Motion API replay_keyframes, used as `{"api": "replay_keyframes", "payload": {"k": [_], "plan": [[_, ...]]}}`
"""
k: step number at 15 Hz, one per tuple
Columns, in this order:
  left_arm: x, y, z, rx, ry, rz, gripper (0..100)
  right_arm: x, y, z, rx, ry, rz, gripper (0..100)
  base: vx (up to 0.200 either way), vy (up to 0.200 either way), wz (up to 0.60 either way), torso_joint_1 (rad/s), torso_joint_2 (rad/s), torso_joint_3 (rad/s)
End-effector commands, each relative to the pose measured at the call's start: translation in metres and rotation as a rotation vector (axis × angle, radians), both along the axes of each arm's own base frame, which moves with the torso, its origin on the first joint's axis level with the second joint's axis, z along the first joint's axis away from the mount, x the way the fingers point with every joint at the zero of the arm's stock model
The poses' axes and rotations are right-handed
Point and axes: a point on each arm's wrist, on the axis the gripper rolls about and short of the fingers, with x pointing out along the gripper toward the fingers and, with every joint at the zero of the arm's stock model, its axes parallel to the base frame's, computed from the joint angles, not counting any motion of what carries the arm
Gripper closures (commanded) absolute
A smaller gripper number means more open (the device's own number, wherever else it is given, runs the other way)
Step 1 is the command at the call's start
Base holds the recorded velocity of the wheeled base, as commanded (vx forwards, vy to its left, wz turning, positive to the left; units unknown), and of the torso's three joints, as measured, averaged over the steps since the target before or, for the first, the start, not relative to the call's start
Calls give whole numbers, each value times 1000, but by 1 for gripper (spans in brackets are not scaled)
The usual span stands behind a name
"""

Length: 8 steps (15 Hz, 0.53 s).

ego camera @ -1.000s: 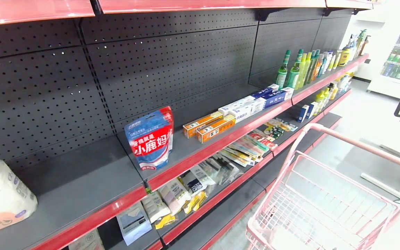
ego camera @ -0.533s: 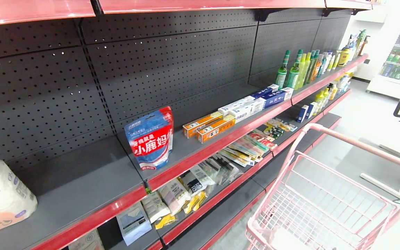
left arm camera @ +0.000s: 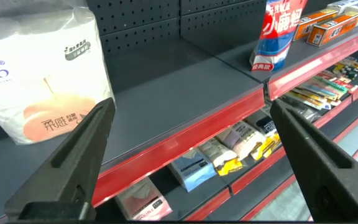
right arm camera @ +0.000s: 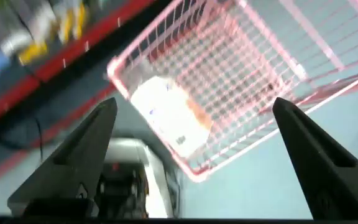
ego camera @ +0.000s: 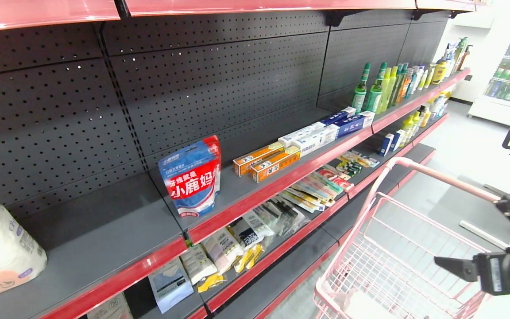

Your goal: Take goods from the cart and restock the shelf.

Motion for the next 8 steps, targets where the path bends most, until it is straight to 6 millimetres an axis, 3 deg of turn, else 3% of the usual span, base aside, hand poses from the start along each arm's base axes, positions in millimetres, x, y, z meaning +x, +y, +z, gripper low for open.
{"api": "replay_keyframes", "payload": {"k": [1, 4, 8], "plan": [[0, 0, 0, 0, 0, 1, 0, 48, 43, -82, -96, 423, 197, 0, 0, 0, 0, 0, 0, 0], [0, 0, 0, 0, 0, 1, 0, 52, 70, -103, -139, 456, 305, 0, 0, 0, 0, 0, 0, 0], [0, 0, 0, 0, 0, 1, 0, 49, 73, -119, -172, 529, 343, 0, 0, 0, 0, 0, 0, 0]]}}
